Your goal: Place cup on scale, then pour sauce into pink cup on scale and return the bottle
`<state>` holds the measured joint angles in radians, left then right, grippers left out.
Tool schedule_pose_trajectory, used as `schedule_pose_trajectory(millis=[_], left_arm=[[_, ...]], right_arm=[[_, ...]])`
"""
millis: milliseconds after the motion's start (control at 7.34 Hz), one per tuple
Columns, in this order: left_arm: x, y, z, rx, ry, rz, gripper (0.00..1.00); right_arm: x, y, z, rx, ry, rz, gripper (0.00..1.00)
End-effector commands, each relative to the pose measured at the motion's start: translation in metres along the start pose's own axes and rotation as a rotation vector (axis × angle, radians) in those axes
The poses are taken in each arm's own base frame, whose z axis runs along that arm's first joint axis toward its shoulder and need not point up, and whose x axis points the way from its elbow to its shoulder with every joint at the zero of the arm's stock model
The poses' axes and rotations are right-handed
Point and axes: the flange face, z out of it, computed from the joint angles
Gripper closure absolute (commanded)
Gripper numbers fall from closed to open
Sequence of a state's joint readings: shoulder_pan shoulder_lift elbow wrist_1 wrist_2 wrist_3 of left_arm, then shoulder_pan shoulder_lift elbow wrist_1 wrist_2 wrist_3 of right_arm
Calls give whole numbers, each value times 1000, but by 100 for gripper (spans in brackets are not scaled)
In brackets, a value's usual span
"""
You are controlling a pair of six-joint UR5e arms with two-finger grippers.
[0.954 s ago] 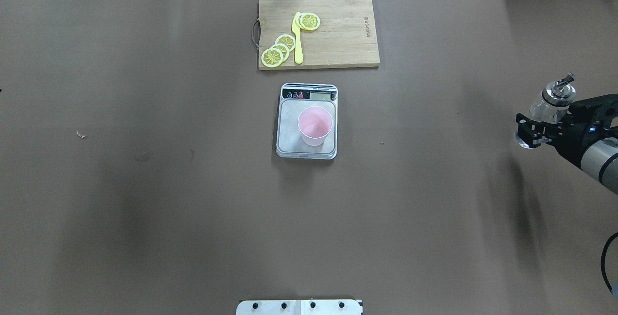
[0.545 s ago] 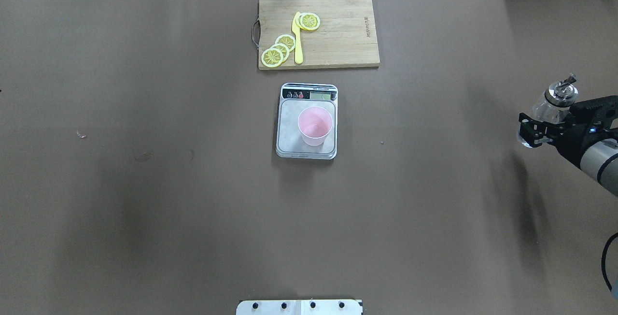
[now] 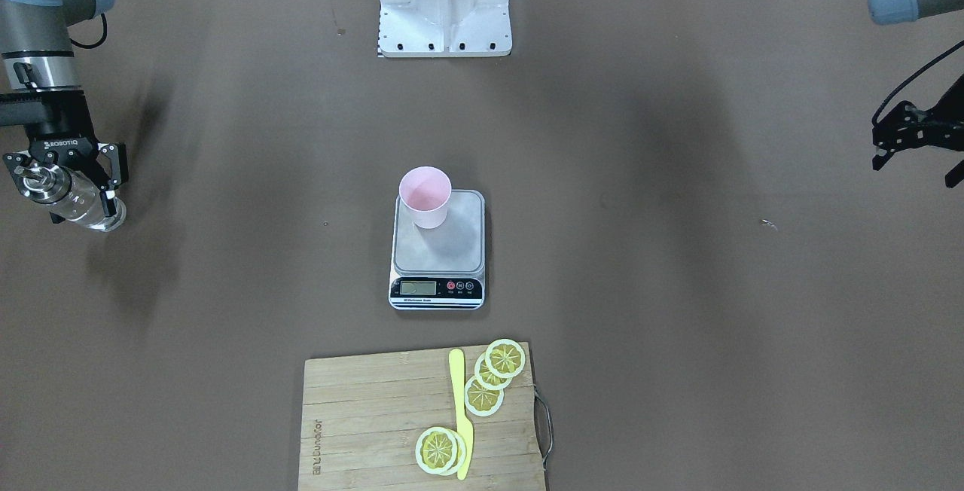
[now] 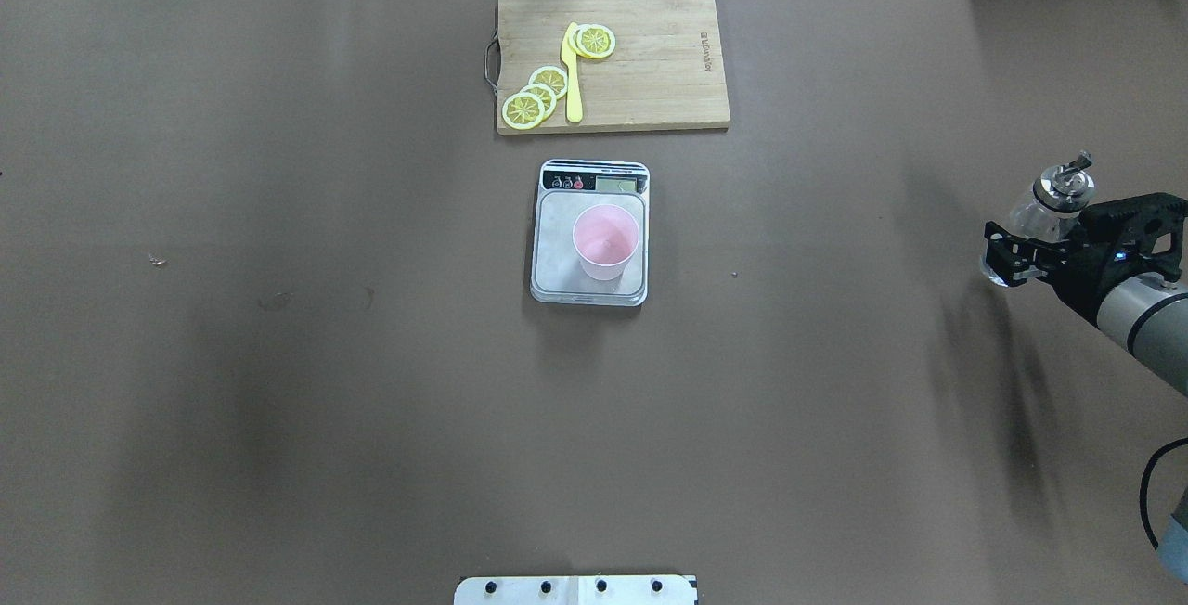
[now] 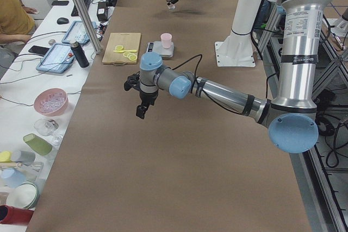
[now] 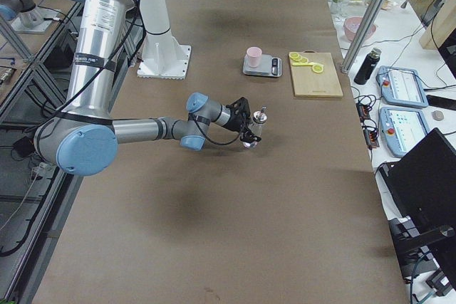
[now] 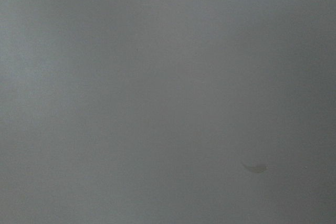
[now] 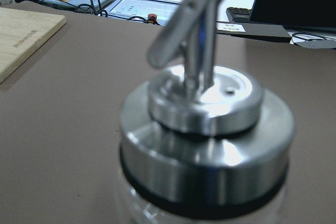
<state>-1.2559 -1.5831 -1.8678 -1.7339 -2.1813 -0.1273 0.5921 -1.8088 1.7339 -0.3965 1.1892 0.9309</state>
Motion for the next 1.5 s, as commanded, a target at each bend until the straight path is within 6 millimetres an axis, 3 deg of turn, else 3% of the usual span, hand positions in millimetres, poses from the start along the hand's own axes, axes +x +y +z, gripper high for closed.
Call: schedule_pose_trajectory(millis=[0,1363], left_arm=[[1,0,0,1,1,2,3],[0,0,0,2,0,1,3]], right_arm=[[2,4,3,-7,5,-4,100],[3,24,11,-43,7,-27,100]])
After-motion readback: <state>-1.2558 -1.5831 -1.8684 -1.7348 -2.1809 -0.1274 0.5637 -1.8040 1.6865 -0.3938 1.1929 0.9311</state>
